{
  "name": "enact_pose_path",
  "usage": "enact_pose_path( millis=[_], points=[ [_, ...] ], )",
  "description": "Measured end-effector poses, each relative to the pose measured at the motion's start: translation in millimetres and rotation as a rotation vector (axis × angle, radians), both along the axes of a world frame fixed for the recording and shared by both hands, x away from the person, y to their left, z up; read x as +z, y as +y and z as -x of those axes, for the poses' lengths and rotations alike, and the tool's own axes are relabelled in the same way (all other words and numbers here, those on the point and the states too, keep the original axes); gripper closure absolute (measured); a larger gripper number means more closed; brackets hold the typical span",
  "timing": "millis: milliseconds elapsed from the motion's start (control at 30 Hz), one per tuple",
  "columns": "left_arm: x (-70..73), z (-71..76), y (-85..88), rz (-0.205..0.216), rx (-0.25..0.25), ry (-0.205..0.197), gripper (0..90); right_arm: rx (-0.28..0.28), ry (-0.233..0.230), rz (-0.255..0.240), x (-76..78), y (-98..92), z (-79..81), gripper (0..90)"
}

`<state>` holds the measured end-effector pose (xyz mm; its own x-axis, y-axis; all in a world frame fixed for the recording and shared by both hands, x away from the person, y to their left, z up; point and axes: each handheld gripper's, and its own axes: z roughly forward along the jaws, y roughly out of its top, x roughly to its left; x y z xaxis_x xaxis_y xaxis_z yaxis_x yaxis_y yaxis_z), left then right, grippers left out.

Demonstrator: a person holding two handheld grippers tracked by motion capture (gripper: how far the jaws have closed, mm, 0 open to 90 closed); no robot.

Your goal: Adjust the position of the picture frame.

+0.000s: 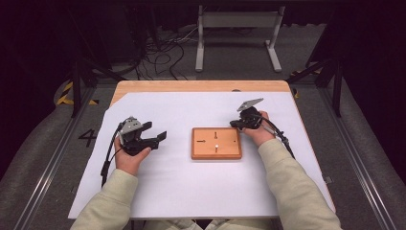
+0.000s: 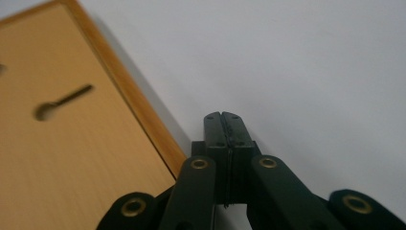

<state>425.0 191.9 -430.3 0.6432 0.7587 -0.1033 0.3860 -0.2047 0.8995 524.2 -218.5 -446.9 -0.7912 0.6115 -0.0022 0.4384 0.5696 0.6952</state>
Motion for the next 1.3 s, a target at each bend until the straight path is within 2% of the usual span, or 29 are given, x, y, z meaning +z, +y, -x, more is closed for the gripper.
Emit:
enact_pose_path(
  millis=[33,133,333,400,500,600,700,800,833,900,1000,1200,1300],
  points=[
    [0.1,0.0,0.2,-0.003,-0.002,0.0,23.7,0.02,0.005,-0.007,0.4,4.5,3.1,90.0],
    [-0.6,0.3,0.1,-0.005,-0.002,0.007,23.7,0.06,0.013,0.026,0.0,17.8,11.9,90.0],
    [-3.6,-0.2,-3.4,-0.027,-0.009,0.024,23.9,0.102,0.02,0.057,2.4,23.1,17.7,90.0],
    [-5.2,-0.5,-6.6,-0.041,-0.021,0.028,24.2,0.112,0.025,0.047,2.9,25.3,15.3,90.0],
    [-6.0,0.1,-9.8,-0.044,-0.025,0.03,24.4,0.128,0.021,0.067,3.5,33.1,12.3,90.0],
    [-4.9,1.2,-9.8,-0.05,-0.03,0.022,24.5,0.148,0.007,0.104,8.8,52.8,2.1,90.0],
    [-5.0,1.4,-8.7,-0.045,-0.031,0.023,24.5,0.153,0.007,0.114,10.4,58.8,-2.1,90.0],
    [-5.7,1.9,-7.6,-0.041,-0.031,0.03,24.5,0.188,0.015,0.139,9.6,71.6,-5.6,90.0],
    [-5.7,1.7,-7.0,-0.042,-0.033,0.029,24.4,0.21,0.033,0.142,8.8,77.0,-5.6,90.0],
    [-5.5,2.1,-6.4,-0.039,-0.032,0.028,24.5,0.225,0.015,0.173,8.7,83.2,-5.0,90.0],
    [-5.5,2.3,-6.6,-0.041,-0.031,0.028,24.5,0.272,0.038,0.156,8.3,87.0,-3.4,90.0],
    [-5.0,3.0,-6.7,-0.038,-0.029,0.03,24.5,0.374,0.062,0.154,8.2,103.6,14.9,90.0],
    [-5.2,2.9,-7.1,-0.039,-0.03,0.03,24.5,0.361,0.054,0.161,8.6,104.8,17.2,90.0]
  ],
)
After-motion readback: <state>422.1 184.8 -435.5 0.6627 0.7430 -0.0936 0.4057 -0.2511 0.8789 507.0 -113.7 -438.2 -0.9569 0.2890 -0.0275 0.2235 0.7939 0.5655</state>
